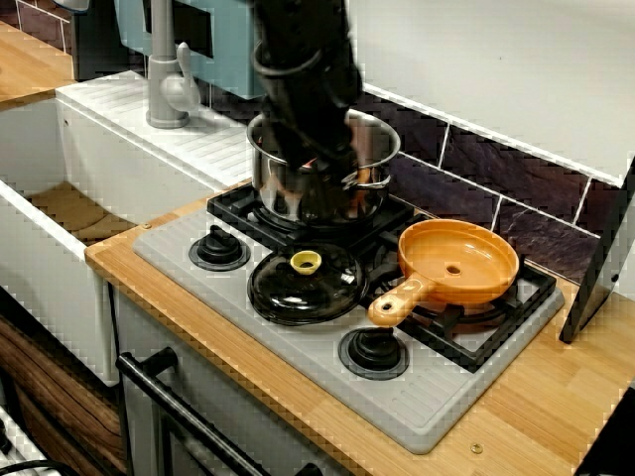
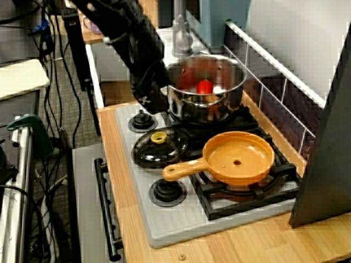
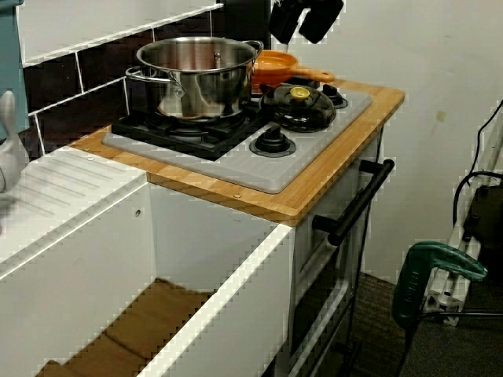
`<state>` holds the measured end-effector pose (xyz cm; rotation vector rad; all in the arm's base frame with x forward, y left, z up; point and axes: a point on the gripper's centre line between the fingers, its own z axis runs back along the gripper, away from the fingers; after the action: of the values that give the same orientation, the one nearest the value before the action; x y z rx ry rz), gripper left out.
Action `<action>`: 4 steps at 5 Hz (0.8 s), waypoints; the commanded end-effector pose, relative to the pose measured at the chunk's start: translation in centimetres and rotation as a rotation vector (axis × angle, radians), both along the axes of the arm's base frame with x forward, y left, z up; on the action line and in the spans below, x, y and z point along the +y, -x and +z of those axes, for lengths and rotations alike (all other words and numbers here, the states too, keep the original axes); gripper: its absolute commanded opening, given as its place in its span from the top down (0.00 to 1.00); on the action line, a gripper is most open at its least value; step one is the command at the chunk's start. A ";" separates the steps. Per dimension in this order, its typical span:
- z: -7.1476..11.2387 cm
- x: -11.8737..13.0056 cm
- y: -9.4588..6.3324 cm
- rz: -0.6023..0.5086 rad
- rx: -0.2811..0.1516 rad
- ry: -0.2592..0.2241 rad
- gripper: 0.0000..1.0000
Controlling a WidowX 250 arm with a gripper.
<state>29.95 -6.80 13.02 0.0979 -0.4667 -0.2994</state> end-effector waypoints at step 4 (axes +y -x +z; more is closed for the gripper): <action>-2.2 1.8 0.6 -0.091 0.098 0.095 0.00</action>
<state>28.40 -5.31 9.57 -0.0359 -0.3412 -0.3670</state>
